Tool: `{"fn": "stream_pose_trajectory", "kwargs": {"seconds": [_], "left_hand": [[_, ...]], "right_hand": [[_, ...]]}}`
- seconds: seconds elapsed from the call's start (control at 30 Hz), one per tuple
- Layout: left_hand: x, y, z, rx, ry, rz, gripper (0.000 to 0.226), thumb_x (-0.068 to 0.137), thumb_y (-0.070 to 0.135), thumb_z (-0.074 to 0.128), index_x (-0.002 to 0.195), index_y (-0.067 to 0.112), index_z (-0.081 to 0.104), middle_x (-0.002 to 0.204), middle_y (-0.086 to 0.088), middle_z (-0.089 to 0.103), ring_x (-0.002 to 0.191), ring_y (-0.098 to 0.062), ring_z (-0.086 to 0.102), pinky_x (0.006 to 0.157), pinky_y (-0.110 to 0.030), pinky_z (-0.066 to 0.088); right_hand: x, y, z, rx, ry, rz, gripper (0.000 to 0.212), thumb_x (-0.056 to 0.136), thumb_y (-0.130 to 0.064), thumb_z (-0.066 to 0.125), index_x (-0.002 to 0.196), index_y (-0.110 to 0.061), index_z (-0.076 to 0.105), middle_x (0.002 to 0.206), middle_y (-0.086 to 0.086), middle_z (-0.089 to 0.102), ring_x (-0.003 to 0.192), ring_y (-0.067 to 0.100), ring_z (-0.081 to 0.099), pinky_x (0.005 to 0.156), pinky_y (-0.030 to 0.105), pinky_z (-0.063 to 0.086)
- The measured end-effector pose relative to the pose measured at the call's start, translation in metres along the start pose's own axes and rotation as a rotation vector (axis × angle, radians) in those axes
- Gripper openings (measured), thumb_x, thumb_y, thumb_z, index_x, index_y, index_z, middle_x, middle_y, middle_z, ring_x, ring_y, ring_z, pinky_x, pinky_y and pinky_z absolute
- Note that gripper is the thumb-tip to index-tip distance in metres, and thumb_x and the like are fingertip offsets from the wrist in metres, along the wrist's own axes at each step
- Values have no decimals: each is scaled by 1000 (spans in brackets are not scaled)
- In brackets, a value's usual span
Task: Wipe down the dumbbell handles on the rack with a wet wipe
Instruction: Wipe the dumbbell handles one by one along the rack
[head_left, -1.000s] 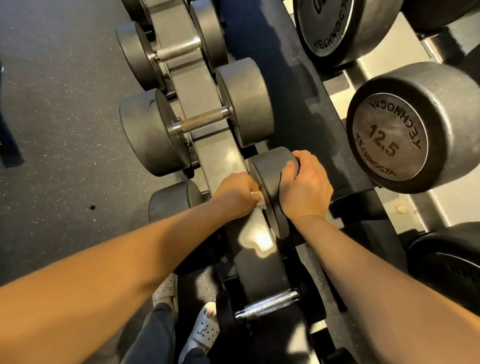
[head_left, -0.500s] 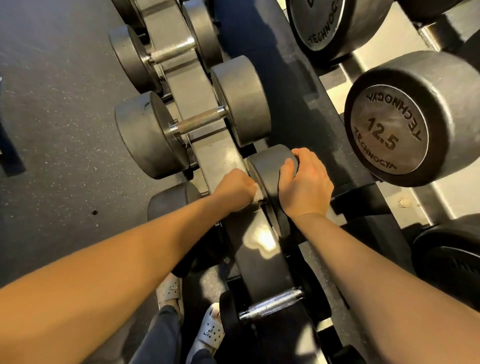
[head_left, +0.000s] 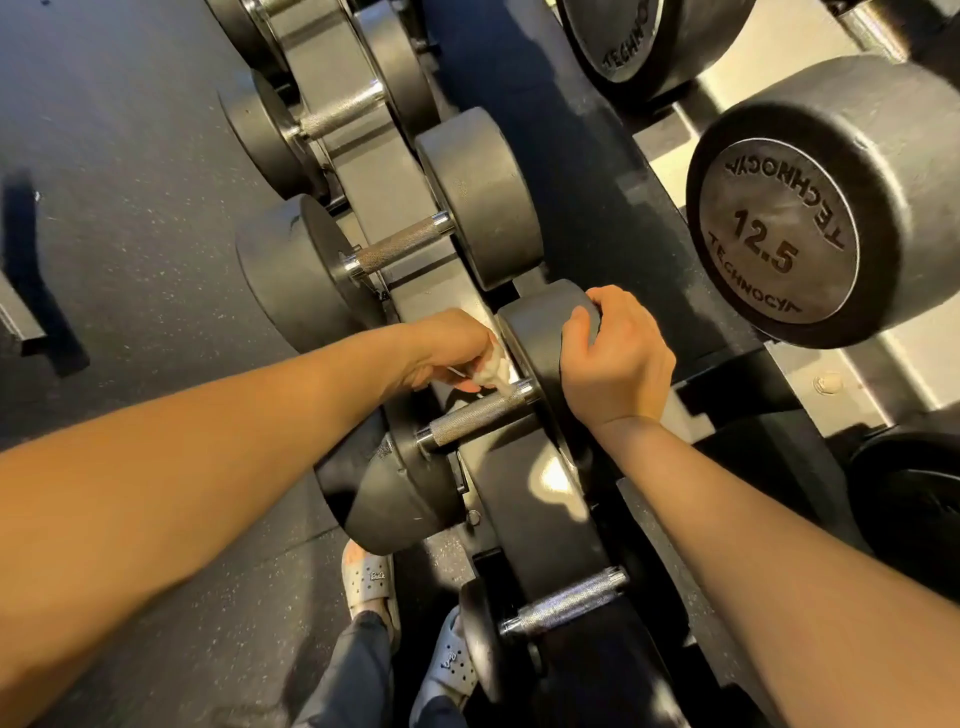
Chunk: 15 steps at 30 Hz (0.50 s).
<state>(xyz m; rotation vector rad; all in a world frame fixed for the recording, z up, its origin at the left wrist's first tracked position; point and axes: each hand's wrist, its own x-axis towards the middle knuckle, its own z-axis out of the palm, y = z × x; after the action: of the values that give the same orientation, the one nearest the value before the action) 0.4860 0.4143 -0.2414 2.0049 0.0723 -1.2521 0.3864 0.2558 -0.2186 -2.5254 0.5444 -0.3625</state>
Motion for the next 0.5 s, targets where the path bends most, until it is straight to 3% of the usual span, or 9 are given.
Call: {"fn": "stream_pose_trajectory", "kwargs": {"seconds": [0.07,0.17,0.27,0.4,0.5], "left_hand": [[8,-4,14,-22,34,-23,25,85,-10,52,102,-10,70,90,-17,64,85,-24,60,69,-30,51],[11,-12,30,74,188,57,14,84,-5,61,86,8,64,84,-6,61,86,-24,60,69,-28,51],[11,-20,38,121,298,191,26,80,-4,67,79,20,60,80,1,61,88,-23,64,70,-30,50],[4,-22,36,141,166,280,21,86,2,62,71,10,75,78,-8,73,77,-14,65,72,-30,52],[5,-22,26,126,89,320,10,87,20,78,78,16,80,83,-1,76,83,-13,68,81,-30,57]], "right_hand": [[0,-1,1,6,5,1,20,98,-28,50,105,-14,63,90,-2,60,82,15,54,64,30,37],[-1,-1,0,27,10,0,22,97,-29,48,105,-14,63,89,-2,60,81,16,55,63,31,43],[-1,-1,1,35,21,-7,24,97,-30,48,106,-14,64,88,-2,60,81,15,55,64,32,45],[-1,-1,1,29,35,-14,20,97,-28,49,100,-14,63,85,-1,59,76,16,54,61,32,44],[-2,-3,1,20,31,-17,18,97,-28,49,97,-15,62,83,-1,58,75,16,54,60,34,45]]}}
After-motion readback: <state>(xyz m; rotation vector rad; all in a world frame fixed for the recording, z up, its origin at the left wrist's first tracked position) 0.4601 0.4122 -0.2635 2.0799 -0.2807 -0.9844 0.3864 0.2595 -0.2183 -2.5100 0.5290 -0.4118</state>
